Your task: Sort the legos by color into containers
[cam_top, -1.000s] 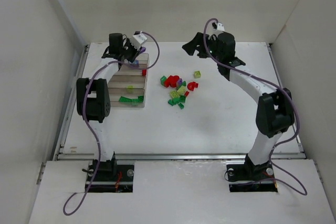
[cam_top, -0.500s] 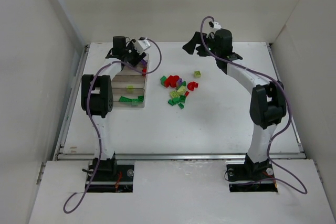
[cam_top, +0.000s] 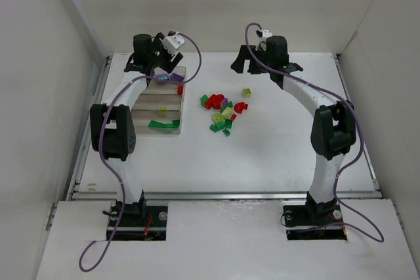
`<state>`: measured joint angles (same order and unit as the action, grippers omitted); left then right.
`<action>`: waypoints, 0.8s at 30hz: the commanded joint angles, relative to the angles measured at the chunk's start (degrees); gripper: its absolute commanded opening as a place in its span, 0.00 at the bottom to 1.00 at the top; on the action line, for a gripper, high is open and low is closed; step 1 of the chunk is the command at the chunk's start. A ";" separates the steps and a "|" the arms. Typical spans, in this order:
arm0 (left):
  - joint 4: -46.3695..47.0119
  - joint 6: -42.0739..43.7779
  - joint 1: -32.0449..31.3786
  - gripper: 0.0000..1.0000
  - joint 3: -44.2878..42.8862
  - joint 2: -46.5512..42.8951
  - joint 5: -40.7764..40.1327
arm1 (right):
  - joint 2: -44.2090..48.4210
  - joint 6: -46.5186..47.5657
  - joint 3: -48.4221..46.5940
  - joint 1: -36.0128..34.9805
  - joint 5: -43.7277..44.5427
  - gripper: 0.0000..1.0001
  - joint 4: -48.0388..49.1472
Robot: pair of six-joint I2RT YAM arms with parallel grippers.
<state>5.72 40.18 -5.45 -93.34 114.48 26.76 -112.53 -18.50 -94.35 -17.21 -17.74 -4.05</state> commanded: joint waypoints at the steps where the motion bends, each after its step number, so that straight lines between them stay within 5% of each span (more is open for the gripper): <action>1: 0.71 -0.46 -3.32 0.66 4.28 -10.57 3.20 | -2.77 10.29 -6.88 -1.77 5.51 1.00 -14.60; 8: -7.29 -4.76 -7.02 0.66 8.88 -14.46 6.11 | -1.20 6.12 -0.05 1.57 9.90 1.00 -12.30; 15: -10.37 -6.17 -8.87 0.66 11.24 -16.29 2.59 | -13.40 14.63 -16.81 0.86 16.33 0.94 -25.10; 24: -7.22 -7.83 -8.87 0.66 15.82 -18.06 -1.28 | -17.98 17.45 -16.13 0.86 10.80 0.83 -25.39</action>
<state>-4.01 34.20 -14.15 -78.41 100.36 26.35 -130.13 -3.09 -109.14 -15.84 -4.23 -29.87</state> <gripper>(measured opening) 0.655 0.849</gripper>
